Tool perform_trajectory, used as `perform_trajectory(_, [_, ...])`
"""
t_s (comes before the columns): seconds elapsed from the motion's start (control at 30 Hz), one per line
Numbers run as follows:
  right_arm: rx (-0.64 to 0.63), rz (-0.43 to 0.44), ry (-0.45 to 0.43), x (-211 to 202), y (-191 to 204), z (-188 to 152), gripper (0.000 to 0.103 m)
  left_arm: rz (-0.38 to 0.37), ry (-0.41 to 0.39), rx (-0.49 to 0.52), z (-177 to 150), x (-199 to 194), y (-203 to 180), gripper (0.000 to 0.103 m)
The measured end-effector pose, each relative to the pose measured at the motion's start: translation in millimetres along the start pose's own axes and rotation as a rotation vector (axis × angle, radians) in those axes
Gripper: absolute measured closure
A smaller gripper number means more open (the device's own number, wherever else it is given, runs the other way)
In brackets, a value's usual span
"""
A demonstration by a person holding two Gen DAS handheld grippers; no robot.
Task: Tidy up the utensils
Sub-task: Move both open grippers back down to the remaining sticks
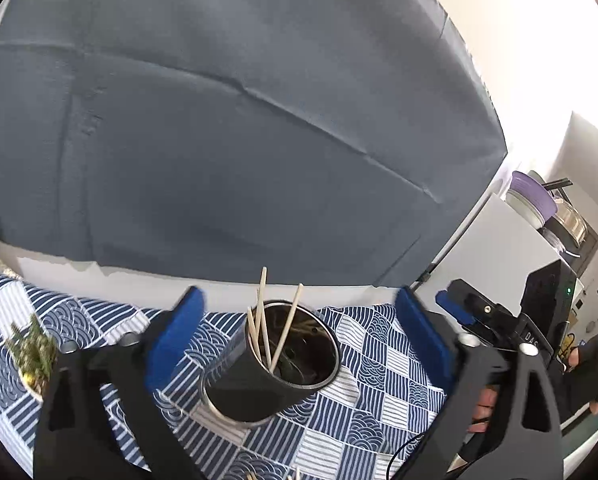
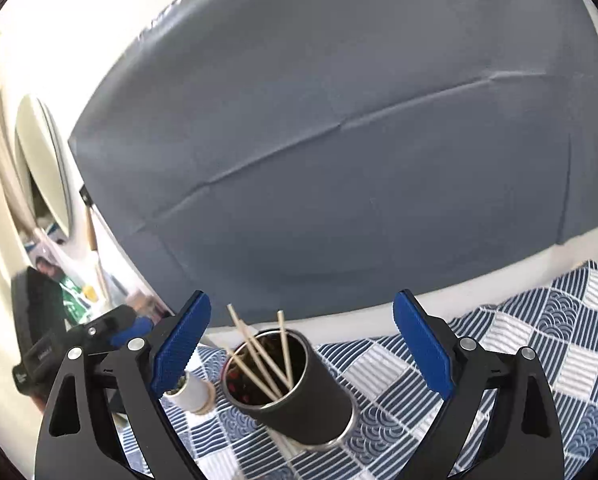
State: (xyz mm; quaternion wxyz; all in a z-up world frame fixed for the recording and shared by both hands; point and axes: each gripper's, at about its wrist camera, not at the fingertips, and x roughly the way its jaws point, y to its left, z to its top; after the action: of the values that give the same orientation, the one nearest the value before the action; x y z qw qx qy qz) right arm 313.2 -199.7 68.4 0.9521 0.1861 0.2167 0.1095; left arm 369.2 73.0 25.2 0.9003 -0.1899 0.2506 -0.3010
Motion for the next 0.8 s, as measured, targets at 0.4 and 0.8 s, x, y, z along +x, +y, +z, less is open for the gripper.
perform_trajectory(0.4, [-0.064, -0.036, 0.072, -66.1, 6.1, -36.4, 0.012, 0.116, 0.037, -0.043, -49.4, -40.5, -11.4, 0.006])
perform_trajectory(0.8, [-0.172, -0.074, 0.159, -103.8, 27.3, -86.4, 0.012, 0.189, 0.103, -0.025, -109.0, -76.7, -29.7, 0.006])
